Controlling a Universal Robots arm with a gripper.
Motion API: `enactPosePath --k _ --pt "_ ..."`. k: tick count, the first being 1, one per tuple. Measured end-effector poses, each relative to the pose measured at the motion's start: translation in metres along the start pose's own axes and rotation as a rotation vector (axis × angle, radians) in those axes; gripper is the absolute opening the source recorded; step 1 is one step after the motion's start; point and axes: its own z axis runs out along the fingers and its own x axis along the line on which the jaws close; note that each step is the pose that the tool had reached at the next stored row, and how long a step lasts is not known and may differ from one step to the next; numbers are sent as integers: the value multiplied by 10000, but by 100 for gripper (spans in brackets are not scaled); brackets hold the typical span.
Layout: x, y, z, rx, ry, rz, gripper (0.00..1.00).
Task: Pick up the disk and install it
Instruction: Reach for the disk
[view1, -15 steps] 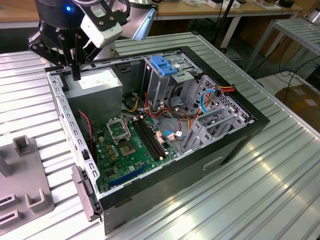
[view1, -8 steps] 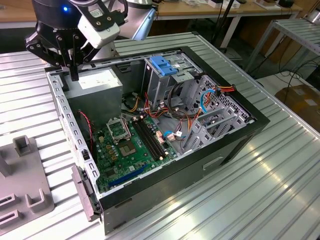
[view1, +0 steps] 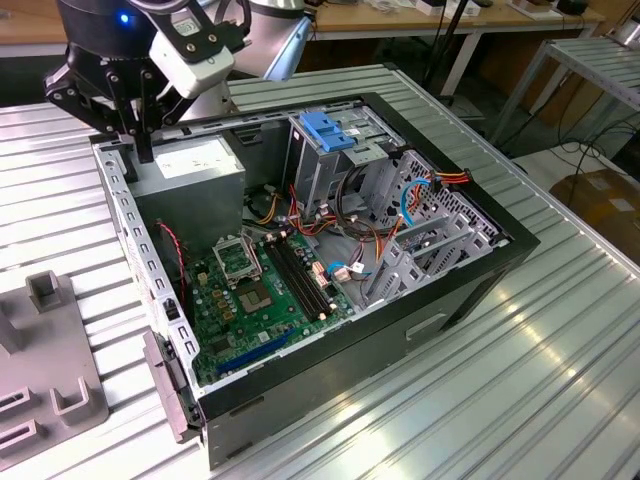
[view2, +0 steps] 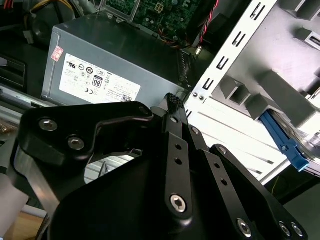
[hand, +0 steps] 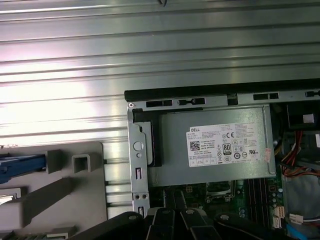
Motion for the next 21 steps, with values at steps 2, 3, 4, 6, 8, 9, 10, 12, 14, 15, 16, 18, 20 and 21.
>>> enactPosePath --k 2,3,4,6,8,9,10,12,14,15,16,18,20,21 --pt "13 -1 0 0 0 0 10" --pt "20 -1 1 0 0 0 10" --pt "26 -2 1 0 0 0 10" --pt "39 -3 1 0 0 0 10" --pt "53 -4 2 0 0 0 10" --pt "59 -5 2 0 1 -1 10" --pt "67 -5 2 0 1 0 10" --pt "86 -6 3 1 1 0 10" --pt "113 -9 4 0 0 0 10" --pt "121 -9 4 0 1 1 10" --pt "128 -10 5 0 0 0 10" --pt "155 -12 6 1 1 1 10" --pt "181 -14 6 0 0 0 10" --pt "194 -15 7 0 0 1 10"
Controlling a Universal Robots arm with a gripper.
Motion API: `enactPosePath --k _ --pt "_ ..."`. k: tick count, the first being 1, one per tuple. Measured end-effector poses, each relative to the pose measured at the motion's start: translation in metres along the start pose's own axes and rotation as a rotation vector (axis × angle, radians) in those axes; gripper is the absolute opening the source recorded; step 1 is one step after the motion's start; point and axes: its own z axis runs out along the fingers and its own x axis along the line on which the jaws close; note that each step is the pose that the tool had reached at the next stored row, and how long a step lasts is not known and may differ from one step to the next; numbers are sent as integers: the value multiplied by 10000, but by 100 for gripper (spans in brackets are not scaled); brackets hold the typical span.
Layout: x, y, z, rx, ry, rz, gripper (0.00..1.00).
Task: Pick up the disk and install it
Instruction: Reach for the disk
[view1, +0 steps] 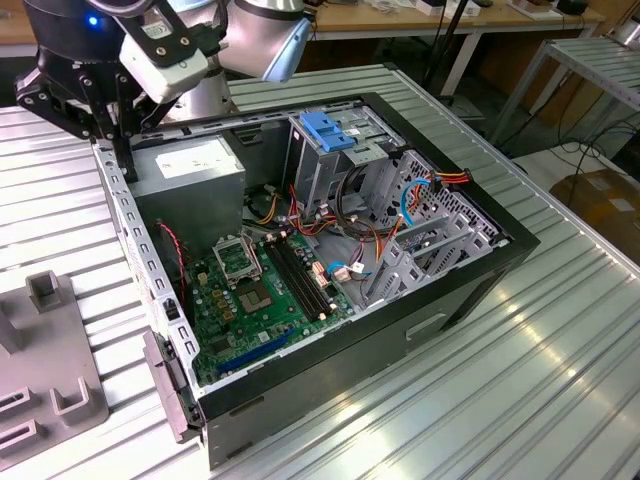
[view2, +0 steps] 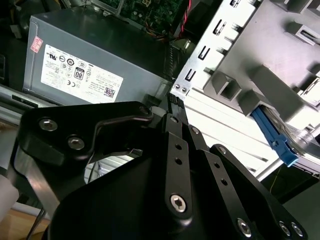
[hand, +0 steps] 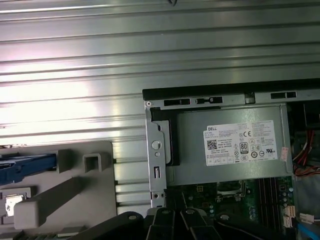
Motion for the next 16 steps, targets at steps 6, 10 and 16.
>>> enactPosePath --k 6,10,16 --pt "171 21 4 -1 0 -1 10" --pt "271 23 6 -2 0 0 10" --pt "403 19 11 -2 1 -1 10"
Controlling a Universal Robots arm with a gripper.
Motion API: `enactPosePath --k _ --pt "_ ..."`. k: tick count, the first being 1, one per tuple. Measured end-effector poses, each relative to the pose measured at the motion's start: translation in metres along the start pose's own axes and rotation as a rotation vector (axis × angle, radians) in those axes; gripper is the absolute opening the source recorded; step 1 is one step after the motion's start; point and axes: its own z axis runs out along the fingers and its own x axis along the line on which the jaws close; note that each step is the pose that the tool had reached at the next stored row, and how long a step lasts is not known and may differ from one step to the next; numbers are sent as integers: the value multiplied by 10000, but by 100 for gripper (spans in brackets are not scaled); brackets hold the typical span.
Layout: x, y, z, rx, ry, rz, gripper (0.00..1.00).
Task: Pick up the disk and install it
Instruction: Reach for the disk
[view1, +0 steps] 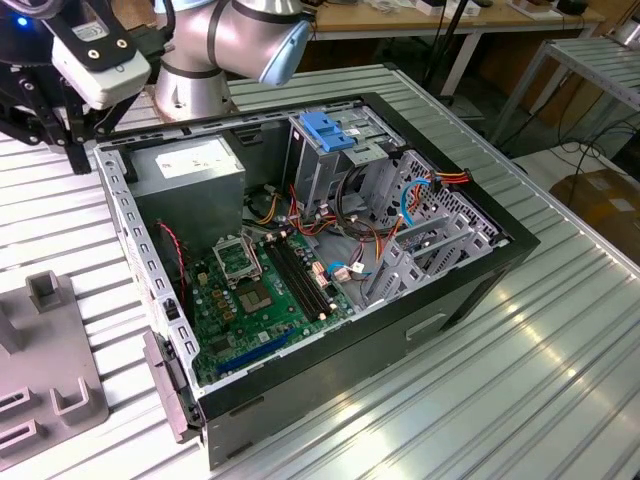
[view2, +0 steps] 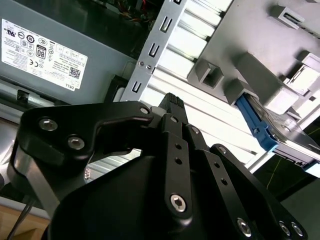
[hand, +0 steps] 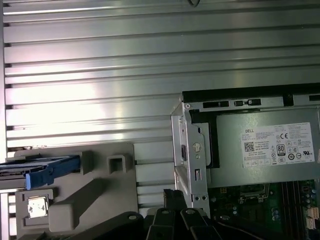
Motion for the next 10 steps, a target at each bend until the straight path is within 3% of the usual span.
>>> enactPosePath --k 10 --pt "222 -10 8 0 2 0 10"
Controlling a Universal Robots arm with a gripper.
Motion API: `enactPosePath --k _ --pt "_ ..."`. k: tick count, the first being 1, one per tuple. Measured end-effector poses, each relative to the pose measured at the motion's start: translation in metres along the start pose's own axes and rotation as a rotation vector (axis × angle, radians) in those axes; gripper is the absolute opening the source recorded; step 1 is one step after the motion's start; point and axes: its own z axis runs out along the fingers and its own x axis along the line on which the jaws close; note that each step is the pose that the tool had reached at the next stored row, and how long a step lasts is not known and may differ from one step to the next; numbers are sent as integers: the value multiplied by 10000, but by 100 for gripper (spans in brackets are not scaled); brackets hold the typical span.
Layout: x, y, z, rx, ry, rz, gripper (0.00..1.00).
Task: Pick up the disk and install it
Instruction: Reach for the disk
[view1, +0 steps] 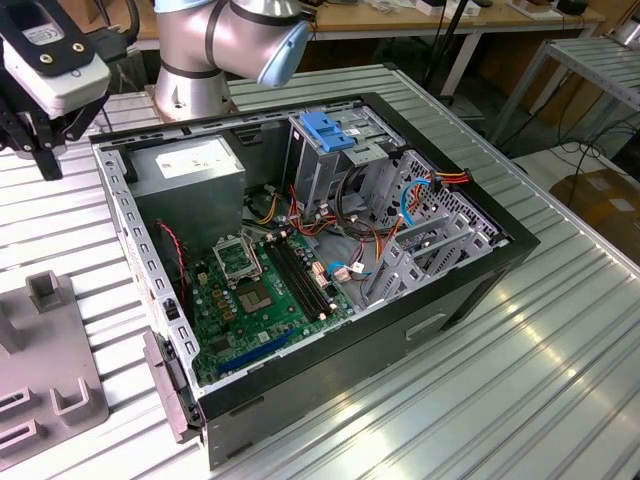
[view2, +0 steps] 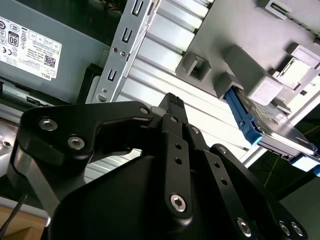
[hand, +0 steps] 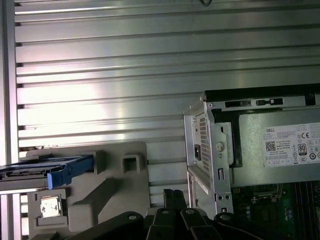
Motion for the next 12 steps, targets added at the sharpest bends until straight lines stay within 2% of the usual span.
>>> enactPosePath --k 12 --pt "283 -14 9 0 1 1 10"
